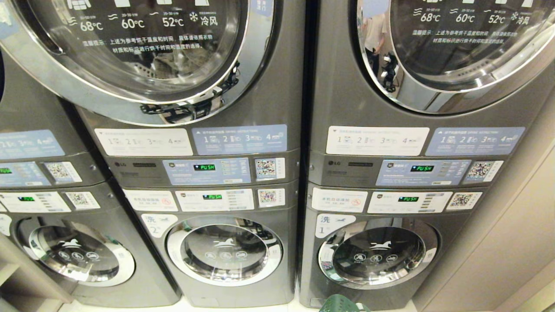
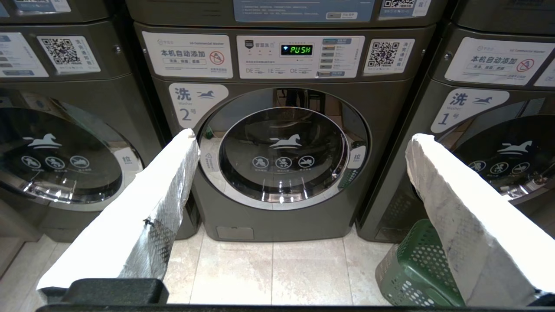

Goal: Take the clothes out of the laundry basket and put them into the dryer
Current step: Close the dryer

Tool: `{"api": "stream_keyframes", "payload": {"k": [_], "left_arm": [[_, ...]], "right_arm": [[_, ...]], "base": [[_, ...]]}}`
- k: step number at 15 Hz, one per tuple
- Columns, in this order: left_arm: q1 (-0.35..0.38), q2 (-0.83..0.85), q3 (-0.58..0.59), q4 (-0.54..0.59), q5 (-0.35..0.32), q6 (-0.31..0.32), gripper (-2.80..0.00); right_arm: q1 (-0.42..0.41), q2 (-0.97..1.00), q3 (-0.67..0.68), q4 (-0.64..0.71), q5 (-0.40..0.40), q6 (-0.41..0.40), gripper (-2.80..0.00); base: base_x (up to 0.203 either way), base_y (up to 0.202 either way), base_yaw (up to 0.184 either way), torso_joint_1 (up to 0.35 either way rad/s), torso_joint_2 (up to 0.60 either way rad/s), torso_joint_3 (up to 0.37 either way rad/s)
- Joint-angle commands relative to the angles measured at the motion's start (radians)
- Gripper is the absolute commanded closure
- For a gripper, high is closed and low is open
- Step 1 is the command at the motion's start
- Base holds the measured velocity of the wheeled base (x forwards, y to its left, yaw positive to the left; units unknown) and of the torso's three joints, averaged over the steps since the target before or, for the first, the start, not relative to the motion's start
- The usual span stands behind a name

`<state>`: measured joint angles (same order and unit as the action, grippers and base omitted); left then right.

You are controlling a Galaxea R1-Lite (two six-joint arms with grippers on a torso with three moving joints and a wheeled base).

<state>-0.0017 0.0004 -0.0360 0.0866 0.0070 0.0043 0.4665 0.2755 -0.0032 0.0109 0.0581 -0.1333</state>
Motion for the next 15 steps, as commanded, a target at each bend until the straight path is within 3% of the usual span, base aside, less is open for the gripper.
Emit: {"api": "stream_keyframes", "payload": {"k": [1, 5, 9, 10, 15], "left_arm": [[0.000, 0.000, 0.001, 0.001, 0.001, 0.000, -2.80], [0.000, 0.000, -0.001, 0.001, 0.001, 0.003, -2.80], [0.000, 0.000, 0.004, -0.001, 0.002, 0.002, -2.80], [0.000, 0.000, 0.004, -0.001, 0.002, 0.002, -2.80], [0.000, 0.000, 0.002, 0.001, 0.001, 0.017, -2.80]], "right_arm": [[0.008, 0.001, 0.000, 0.003, -0.001, 0.004, 0.00], [-0.063, 0.041, -0.010, 0.032, -0.025, 0.019, 0.00], [-0.346, 0.059, -0.019, 0.056, -0.027, 0.014, 0.00], [-0.386, 0.025, -0.019, 0.056, -0.026, 0.010, 0.00], [-0.463, -0.272, -0.015, 0.043, -0.002, -0.010, 0.00]], "base": [[0.000, 0.000, 0.000, 0.000, 0.00, 0.000], [0.000, 0.000, 0.000, 0.000, 0.00, 0.000], [0.000, 0.000, 0.000, 0.000, 0.00, 0.000], [0.000, 0.000, 0.000, 0.000, 0.00, 0.000], [0.000, 0.000, 0.000, 0.000, 0.00, 0.000]]}}
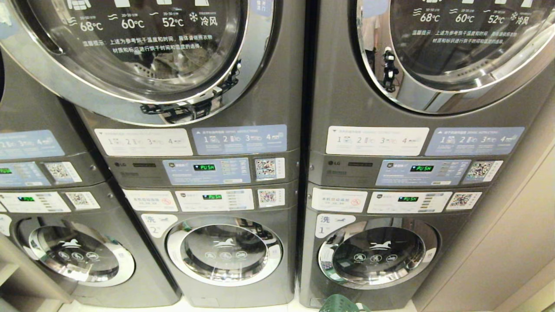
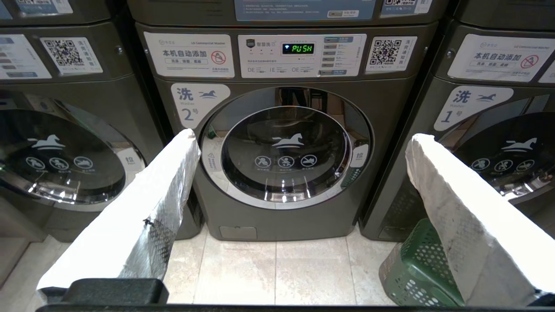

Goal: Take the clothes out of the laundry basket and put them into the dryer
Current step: Close the dryer

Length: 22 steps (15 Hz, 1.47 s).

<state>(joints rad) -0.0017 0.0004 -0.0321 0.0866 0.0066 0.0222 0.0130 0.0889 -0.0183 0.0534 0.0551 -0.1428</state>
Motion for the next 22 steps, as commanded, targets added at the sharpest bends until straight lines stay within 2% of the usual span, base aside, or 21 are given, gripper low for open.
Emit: {"api": "stream_keyframes", "payload": {"k": [1, 4, 11, 15, 22], "left_arm": [[0.000, 0.000, -0.002, 0.002, -0.002, 0.005, -2.80], [0.000, 0.000, 0.000, 0.001, 0.000, 0.005, -2.80], [0.000, 0.000, 0.000, 0.001, 0.000, 0.010, -2.80], [0.000, 0.000, 0.000, 0.001, 0.000, 0.005, -2.80], [0.000, 0.000, 0.000, 0.001, 0.001, 0.007, -2.80]], "right_arm": [[-0.014, -0.087, 0.005, -0.015, 0.005, -0.003, 0.00], [-0.014, -0.087, 0.006, -0.018, 0.000, 0.006, 0.00], [-0.016, -0.087, 0.006, -0.018, -0.006, 0.017, 0.00], [-0.016, -0.087, 0.006, -0.018, -0.020, 0.037, 0.00], [-0.015, -0.087, 0.006, -0.018, -0.027, 0.058, 0.00]], "base": [[0.000, 0.000, 0.000, 0.000, 0.00, 0.000], [0.032, 0.000, -0.001, -0.001, 0.00, 0.001], [0.182, 0.000, -0.001, 0.009, 0.00, -0.001], [0.014, 0.000, 0.000, -0.002, 0.01, 0.004], [0.000, 0.171, -0.004, 0.002, 0.00, 0.003]]}}
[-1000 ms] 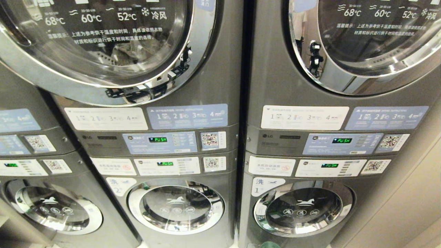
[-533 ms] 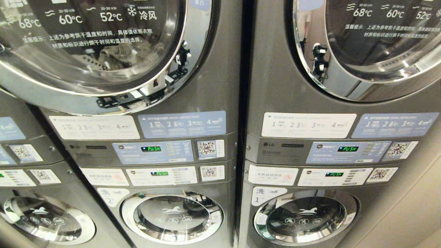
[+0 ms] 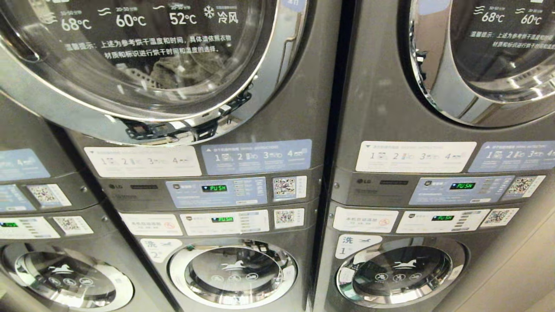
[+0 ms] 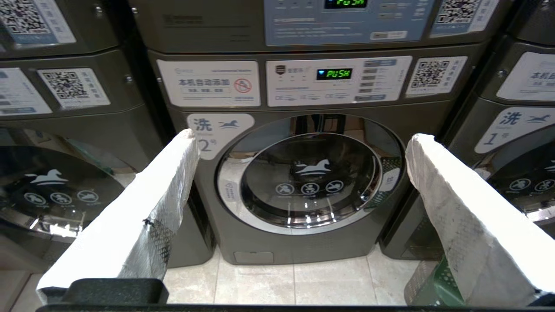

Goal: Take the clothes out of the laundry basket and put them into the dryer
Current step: Close the dryer

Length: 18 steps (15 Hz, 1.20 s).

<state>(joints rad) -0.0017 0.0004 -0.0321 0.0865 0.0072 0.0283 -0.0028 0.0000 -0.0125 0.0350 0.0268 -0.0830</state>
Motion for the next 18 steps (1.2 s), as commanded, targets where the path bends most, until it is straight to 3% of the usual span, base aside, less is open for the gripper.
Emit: {"api": "stream_keyframes", "payload": {"k": [1, 6, 10, 18], "left_arm": [[0.000, 0.000, 0.000, 0.001, 0.000, 0.001, -2.80], [0.000, 0.000, 0.000, 0.001, -0.001, 0.002, -2.80], [0.000, 0.000, 0.000, 0.001, -0.006, 0.022, -2.80], [0.000, 0.000, -0.002, 0.002, -0.006, 0.022, -2.80]], "right_arm": [[0.000, 0.002, 0.000, 0.000, 0.001, -0.001, 0.00], [0.000, 0.002, 0.000, 0.000, 0.001, -0.001, 0.00], [0.000, 0.002, -0.001, 0.000, -0.001, -0.001, 0.00], [0.000, 0.002, -0.001, 0.000, -0.010, 0.010, 0.00]], "base": [[0.000, 0.194, 0.001, 0.002, 0.00, 0.006], [0.000, 0.178, 0.001, 0.001, 0.00, 0.001], [0.000, 0.019, -0.001, 0.000, 0.00, 0.001], [0.166, -0.001, -0.001, 0.007, 0.01, 0.001]]}}
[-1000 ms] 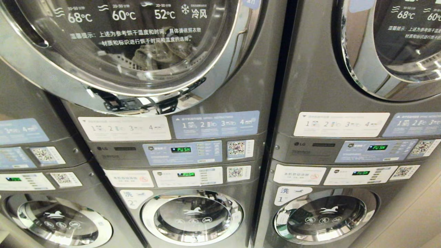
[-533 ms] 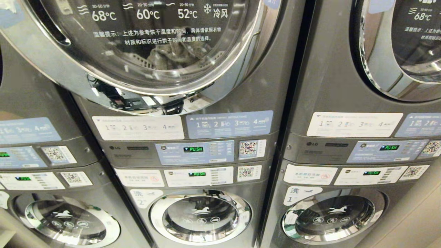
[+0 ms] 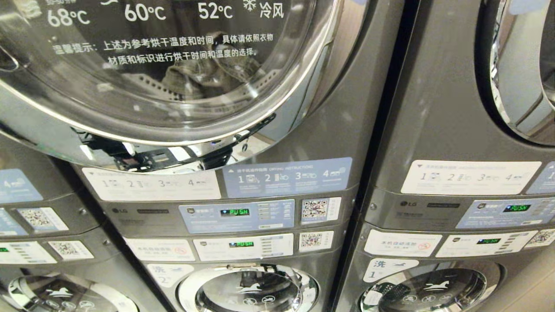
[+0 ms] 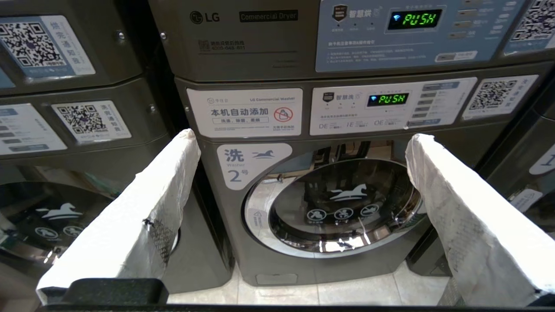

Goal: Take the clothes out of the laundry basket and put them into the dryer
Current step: Close the dryer

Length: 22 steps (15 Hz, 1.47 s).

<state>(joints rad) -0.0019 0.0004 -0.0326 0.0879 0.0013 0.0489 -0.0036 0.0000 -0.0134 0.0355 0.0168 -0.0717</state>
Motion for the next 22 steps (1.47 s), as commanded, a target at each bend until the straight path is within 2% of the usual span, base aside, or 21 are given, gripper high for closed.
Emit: {"api": "stream_keyframes", "payload": {"k": [1, 2, 5, 9, 12, 15, 18, 20, 22], "left_arm": [[0.000, 0.000, 0.000, 0.000, 0.001, -0.006, -2.80], [0.000, 0.000, 0.000, 0.000, 0.005, -0.023, -2.80], [0.000, 0.000, -0.001, 0.000, 0.004, -0.017, -2.80], [0.000, 0.000, -0.029, 0.000, -0.001, 0.011, -2.80], [0.000, 0.055, -0.195, 0.008, -0.044, 0.058, -2.80], [0.000, 0.287, -0.364, -0.019, -0.034, 0.071, -2.80], [0.000, 0.571, -0.532, -0.172, 0.030, 0.074, -2.80], [0.000, 0.721, -0.693, -0.274, 0.056, 0.075, -2.80], [0.000, 0.831, -0.828, -0.321, 0.068, 0.077, -2.80]], "right_arm": [[0.001, 0.002, 0.000, 0.000, 0.001, 0.000, 0.00], [0.002, 0.002, 0.000, 0.000, 0.000, 0.000, 0.00], [0.001, 0.002, -0.002, 0.001, -0.001, 0.003, 0.00], [0.001, 0.002, 0.000, 0.000, -0.006, 0.036, 0.00], [0.001, 0.002, -0.002, 0.001, -0.011, 0.039, 0.00], [0.001, 0.002, -0.002, 0.001, -0.011, 0.040, 0.00], [0.001, 0.001, -0.002, 0.000, -0.011, 0.044, 0.00], [0.001, 0.001, -0.002, 0.000, -0.011, 0.044, 0.00], [0.001, 0.002, -0.002, 0.000, -0.011, 0.046, 0.00]], "base": [[0.000, 0.000, 0.000, 0.000, 0.00, 0.000], [0.000, 0.000, 0.000, 0.000, 0.00, 0.000], [0.000, 0.000, 0.000, -0.011, 0.00, 0.003], [0.000, 0.000, 0.000, 0.000, 0.00, 0.000], [0.000, 0.000, 0.000, 0.000, 0.00, 0.000], [0.000, 0.000, 0.000, 0.000, 0.00, 0.000], [0.000, 0.000, 0.000, 0.000, 0.00, 0.000], [0.000, 0.000, 0.000, 0.000, 0.00, 0.000], [0.000, 0.000, 0.000, 0.000, 0.00, 0.000]]}}
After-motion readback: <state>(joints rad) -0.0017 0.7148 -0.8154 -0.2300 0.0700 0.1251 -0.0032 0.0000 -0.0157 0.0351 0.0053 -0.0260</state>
